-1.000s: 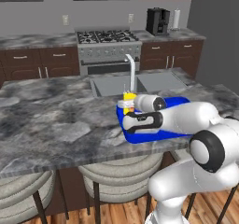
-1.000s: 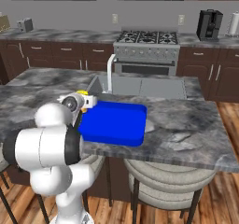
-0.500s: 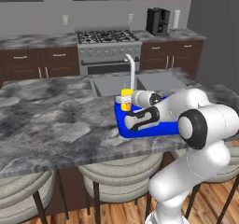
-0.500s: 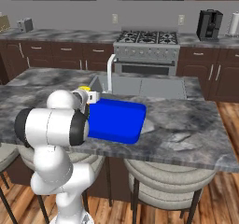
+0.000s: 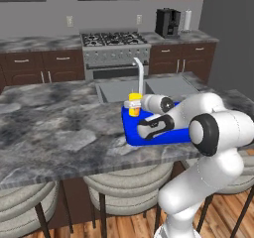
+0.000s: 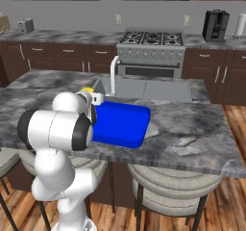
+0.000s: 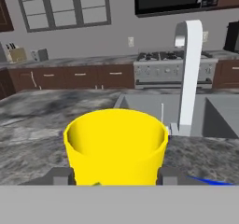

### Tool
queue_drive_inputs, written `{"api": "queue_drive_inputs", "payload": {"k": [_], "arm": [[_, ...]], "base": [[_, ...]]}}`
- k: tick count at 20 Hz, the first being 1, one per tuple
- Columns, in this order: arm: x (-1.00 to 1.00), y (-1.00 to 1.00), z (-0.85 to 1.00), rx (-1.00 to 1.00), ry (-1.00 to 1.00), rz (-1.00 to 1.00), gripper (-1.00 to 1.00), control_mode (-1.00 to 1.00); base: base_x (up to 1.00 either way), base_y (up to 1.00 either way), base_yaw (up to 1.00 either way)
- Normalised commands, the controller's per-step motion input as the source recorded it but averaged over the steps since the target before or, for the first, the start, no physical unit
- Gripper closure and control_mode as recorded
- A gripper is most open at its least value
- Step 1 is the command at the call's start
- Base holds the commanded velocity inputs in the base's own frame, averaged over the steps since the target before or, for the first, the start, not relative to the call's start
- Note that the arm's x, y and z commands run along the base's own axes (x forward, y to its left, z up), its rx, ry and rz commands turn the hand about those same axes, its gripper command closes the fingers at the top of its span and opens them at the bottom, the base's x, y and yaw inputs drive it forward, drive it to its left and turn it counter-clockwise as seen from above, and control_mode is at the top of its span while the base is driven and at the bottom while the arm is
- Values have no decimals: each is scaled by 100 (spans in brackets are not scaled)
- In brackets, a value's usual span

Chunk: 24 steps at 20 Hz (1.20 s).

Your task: There is a tray on the dining counter. Grab the cup, mug, and pitcher and place them on the tray. The pitcher may be placed next to the tray if it cannot fit the tray.

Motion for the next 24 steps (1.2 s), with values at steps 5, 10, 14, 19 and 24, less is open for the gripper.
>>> {"api": "queue_drive_inputs", "payload": {"k": [5, 10, 14, 19, 24], "arm": [[0, 0, 0, 0, 0, 0, -100, -100], [-1, 0, 0, 0, 0, 0, -100, -100], [-26, 0, 0, 0, -1, 0, -100, -100], [-42, -2, 13, 0, -1, 0, -100, -100], [-55, -3, 37, 0, -2, 0, -100, -100]], "base": [[0, 0, 0], [0, 0, 0], [0, 0, 0], [0, 0, 0], [0, 0, 0]]}}
